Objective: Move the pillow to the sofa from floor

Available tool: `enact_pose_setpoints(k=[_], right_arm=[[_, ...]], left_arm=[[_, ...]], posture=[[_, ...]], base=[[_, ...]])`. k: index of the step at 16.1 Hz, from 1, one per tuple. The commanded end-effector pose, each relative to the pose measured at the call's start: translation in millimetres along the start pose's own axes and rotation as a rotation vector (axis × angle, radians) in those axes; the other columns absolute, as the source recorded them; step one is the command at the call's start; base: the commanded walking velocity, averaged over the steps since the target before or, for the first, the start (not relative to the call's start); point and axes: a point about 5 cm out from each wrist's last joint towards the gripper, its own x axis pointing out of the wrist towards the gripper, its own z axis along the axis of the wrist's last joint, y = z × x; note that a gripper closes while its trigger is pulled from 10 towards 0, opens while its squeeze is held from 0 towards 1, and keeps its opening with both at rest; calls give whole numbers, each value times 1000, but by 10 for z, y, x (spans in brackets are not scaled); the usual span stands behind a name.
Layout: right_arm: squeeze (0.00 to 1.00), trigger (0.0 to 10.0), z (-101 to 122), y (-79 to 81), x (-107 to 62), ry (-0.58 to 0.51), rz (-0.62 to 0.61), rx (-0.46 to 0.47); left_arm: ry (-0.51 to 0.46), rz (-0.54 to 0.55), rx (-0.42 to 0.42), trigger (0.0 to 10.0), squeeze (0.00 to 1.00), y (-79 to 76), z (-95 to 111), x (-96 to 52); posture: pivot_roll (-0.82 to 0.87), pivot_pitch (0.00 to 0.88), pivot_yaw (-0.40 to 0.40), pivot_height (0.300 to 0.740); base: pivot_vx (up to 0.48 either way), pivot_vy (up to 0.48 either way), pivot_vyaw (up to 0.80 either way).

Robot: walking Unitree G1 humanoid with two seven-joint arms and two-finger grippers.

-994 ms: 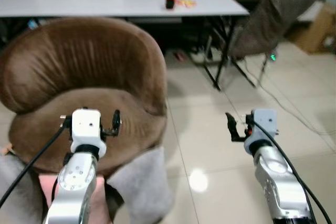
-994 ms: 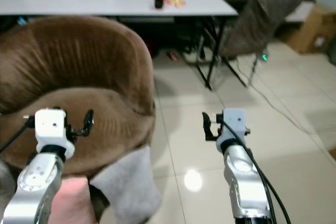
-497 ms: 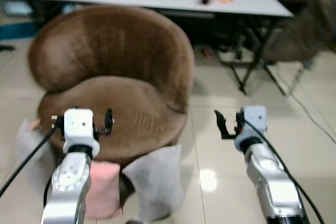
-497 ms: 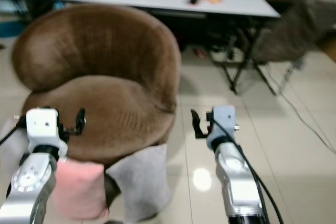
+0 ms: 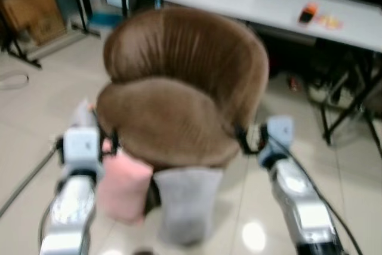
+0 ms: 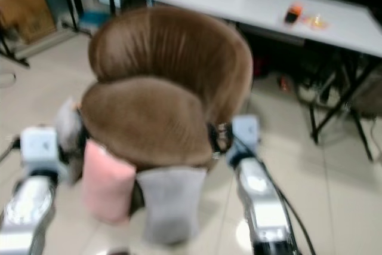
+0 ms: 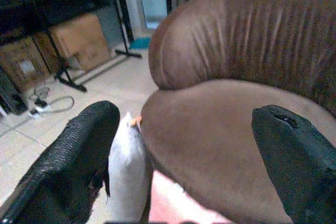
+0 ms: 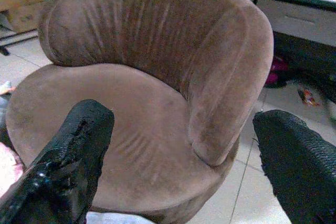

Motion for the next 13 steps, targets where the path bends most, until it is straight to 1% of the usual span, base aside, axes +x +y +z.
enact_pose_setpoints(k=[1,2,4,6,9,11,13], right_arm=[[0,10000,-20,-134,-27,10,-47,-23],[0,10000,-25,-137,-29,9,-53,-24],[0,10000,-37,-163,-41,9,-74,-26],[0,10000,-64,-201,-71,17,-100,-27],[0,10000,-75,-205,-93,20,-111,-34],[0,10000,-96,-218,-77,38,-139,-38],[0,10000,-100,-217,-69,41,-142,-42]], left_arm=[[-22,-24,-10,10000,0,-82,44,-14],[-29,-46,6,10000,0,-88,45,-23],[-34,-56,5,10000,0,-91,46,-34],[-36,-66,-1,10000,0,-89,42,-45],[-37,-79,-1,10000,0,-88,38,-52],[-39,-81,1,10000,0,-84,37,-47],[-38,-78,6,10000,0,-71,34,-38]], posture=[[72,0,-68,740],[73,0,-68,740],[73,0,-68,740],[72,0,-66,740],[70,0,-59,740],[71,0,-61,740],[73,0,-61,740]], base=[[0,0,0],[0,0,0],[0,0,0],[268,0,0],[329,0,779],[339,0,0],[339,0,0]])
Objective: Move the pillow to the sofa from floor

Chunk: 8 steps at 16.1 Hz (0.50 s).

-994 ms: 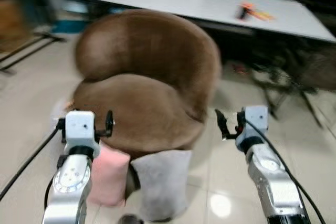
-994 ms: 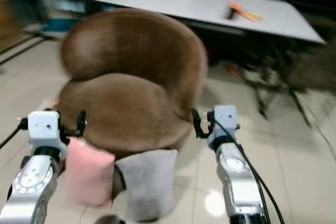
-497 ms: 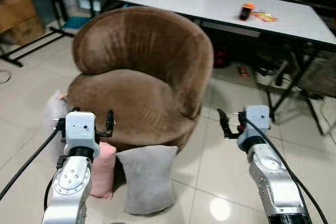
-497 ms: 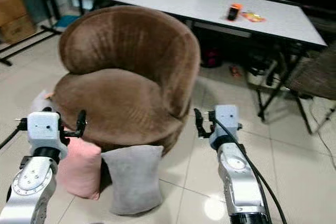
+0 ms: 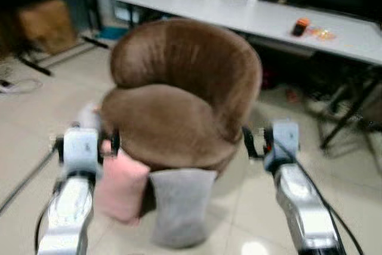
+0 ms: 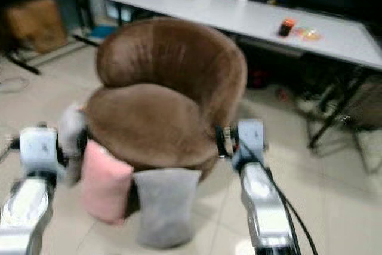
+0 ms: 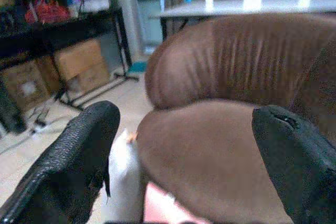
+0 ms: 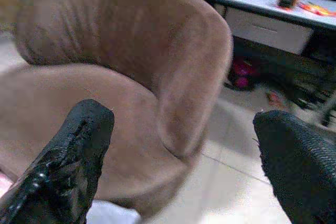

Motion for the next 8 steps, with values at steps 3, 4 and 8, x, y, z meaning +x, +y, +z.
enact_pose_setpoints(k=[3,4,8], right_arm=[[0,10000,31,-94,24,-4,-44,-18],[0,10000,32,-93,26,-4,-44,-19],[0,10000,38,-92,38,-5,-46,-21]], left_arm=[[3,-22,-5,10000,0,-44,-9,-11],[3,-22,-6,10000,0,-44,-10,-13],[2,-21,-4,10000,0,-41,-12,-14]], posture=[[76,0,-63,740],[76,0,-64,740],[78,0,-65,740]], base=[[339,0,0],[341,0,0],[339,0,0]])
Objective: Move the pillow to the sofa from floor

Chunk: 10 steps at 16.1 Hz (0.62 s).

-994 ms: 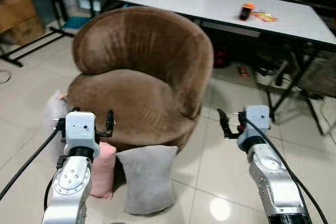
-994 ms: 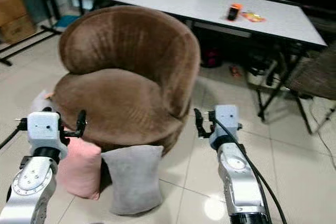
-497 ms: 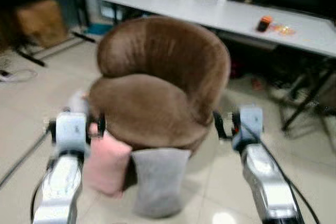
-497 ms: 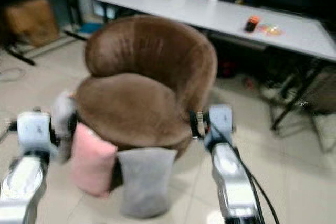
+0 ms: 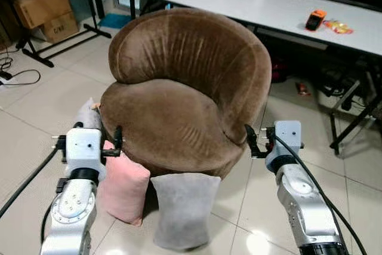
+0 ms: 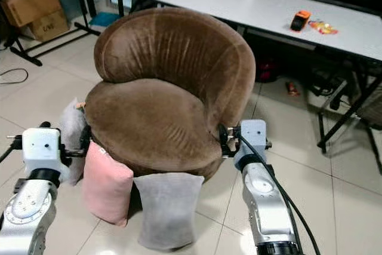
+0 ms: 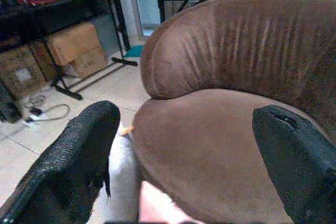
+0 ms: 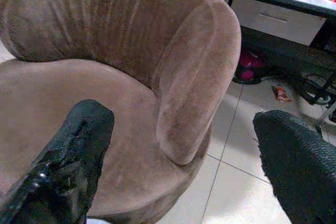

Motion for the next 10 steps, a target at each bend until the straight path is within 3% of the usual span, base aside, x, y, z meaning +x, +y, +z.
enact_pose_setpoints(k=[1,10], right_arm=[[0,10000,-19,-28,6,11,-12,-14],[0,10000,13,34,36,-6,36,-28]], left_arm=[[-8,-5,7,10000,0,1,12,-1],[-9,-4,8,10000,0,5,10,3]], posture=[[78,0,-66,740],[85,0,-68,740]], base=[[337,0,0],[337,0,50]])
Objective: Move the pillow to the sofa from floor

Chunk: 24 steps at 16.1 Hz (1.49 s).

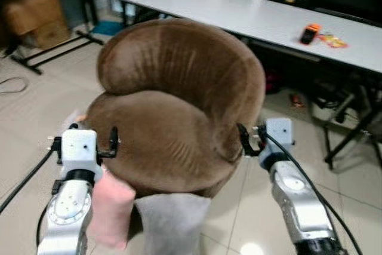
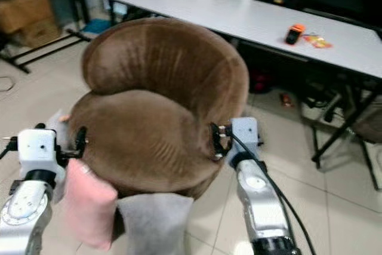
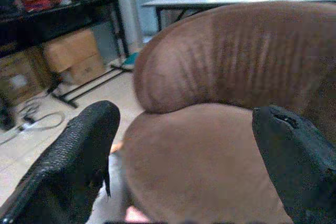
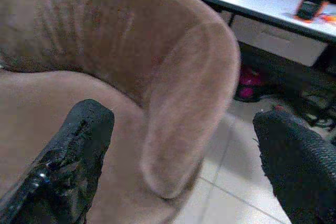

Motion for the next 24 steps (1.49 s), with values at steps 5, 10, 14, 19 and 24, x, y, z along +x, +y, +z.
enact_pose_setpoints(k=[5,10,14,19,24], right_arm=[[0,10000,-74,17,-70,17,139,-44],[0,10000,-104,-165,-148,8,124,31],[0,10000,-116,-183,-177,6,96,43],[0,10000,-126,-169,-186,15,89,33],[0,10000,-123,-141,-195,22,99,37]], left_arm=[[1,-32,9,10000,0,-97,-15,-56],[12,-43,32,10000,0,-103,-83,-153],[5,-68,84,10000,0,-69,-143,-195],[-27,-111,111,10000,0,-138,-146,-237],[-39,-113,111,10000,0,-161,-153,-252]], posture=[[87,0,-72,740],[93,0,-79,740],[85,0,-86,720],[82,0,-100,675],[81,0,-104,616]], base=[[298,0,800],[0,0,0],[0,0,0],[0,0,0],[0,0,0]])
